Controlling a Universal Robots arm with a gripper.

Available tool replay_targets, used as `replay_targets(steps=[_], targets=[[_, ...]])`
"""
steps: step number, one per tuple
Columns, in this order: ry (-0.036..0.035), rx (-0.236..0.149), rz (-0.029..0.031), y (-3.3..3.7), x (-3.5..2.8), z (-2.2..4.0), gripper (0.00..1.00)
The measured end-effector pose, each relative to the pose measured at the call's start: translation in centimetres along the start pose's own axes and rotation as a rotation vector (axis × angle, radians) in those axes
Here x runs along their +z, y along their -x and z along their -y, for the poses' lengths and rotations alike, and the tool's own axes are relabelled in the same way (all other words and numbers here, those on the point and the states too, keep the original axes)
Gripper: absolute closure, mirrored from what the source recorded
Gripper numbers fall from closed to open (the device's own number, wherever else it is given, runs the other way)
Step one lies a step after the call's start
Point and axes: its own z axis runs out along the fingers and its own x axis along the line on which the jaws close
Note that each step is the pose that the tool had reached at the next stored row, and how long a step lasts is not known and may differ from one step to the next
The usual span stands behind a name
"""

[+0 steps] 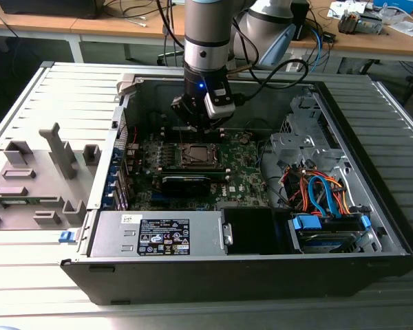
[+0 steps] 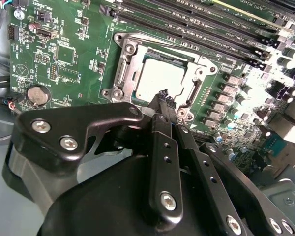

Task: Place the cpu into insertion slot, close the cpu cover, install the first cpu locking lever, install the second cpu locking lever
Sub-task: 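Install the first cpu locking lever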

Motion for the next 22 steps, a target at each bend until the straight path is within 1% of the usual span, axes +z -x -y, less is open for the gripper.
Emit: replay_targets(steps=[14,18,22], targets=[[0.0004,-0.03,0.0011,0.0,0.0,0.0,0.89],[0.0007,-0.052,0.0019,0.0,0.0,0.0,0.89],[0.0008,-0.064,0.0023,0.0,0.0,0.0,0.89]])
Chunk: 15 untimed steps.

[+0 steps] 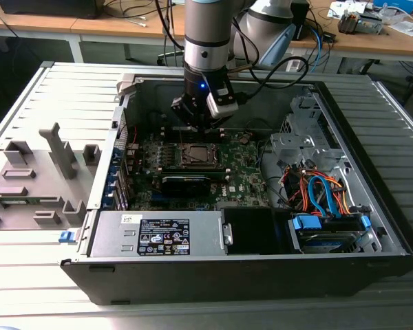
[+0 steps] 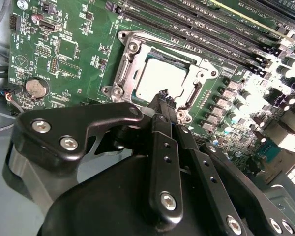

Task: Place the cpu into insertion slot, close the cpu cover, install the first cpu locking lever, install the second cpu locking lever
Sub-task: 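Install the first cpu locking lever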

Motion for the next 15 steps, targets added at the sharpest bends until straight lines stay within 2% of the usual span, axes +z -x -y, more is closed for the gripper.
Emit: replay_targets(steps=[15], targets=[[0.0005,-0.036,0.0012,0.0,0.0,0.0,0.89]])
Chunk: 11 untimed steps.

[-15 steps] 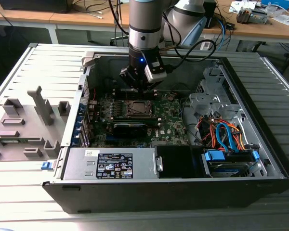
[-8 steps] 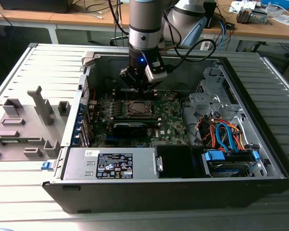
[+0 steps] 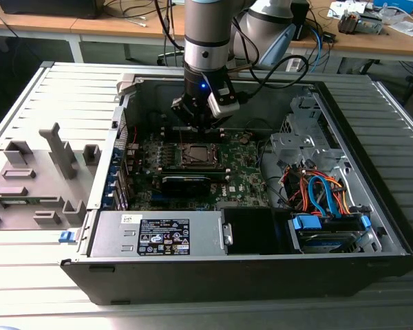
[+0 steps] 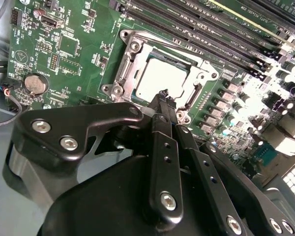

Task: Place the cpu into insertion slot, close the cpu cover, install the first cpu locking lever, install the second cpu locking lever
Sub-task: 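Install the first cpu locking lever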

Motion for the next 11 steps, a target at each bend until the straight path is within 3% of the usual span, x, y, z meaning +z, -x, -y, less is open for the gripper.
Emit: replay_targets(steps=[11], targets=[[0.0003,-0.03,0.001,0.0,0.0,0.0,0.89]])
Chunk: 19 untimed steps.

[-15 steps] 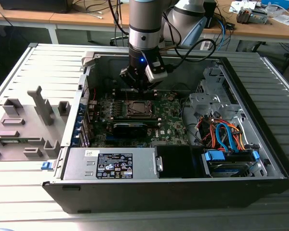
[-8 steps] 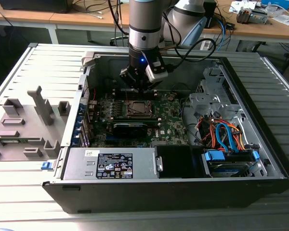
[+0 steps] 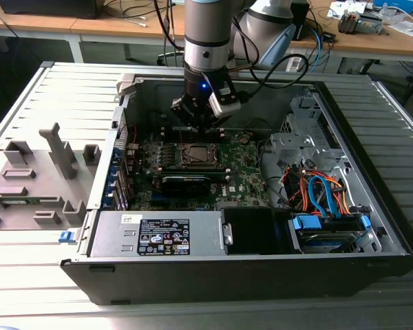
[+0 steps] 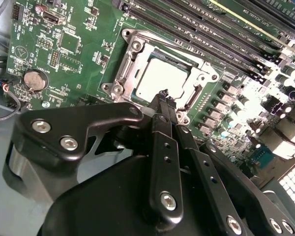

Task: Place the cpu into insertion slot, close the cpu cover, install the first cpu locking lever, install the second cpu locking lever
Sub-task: 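Install the first cpu locking lever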

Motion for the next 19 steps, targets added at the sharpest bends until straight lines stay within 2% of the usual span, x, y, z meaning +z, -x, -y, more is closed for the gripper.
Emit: replay_targets(steps=[19], targets=[[0.0005,-0.043,0.0016,0.0,0.0,0.0,0.89]])
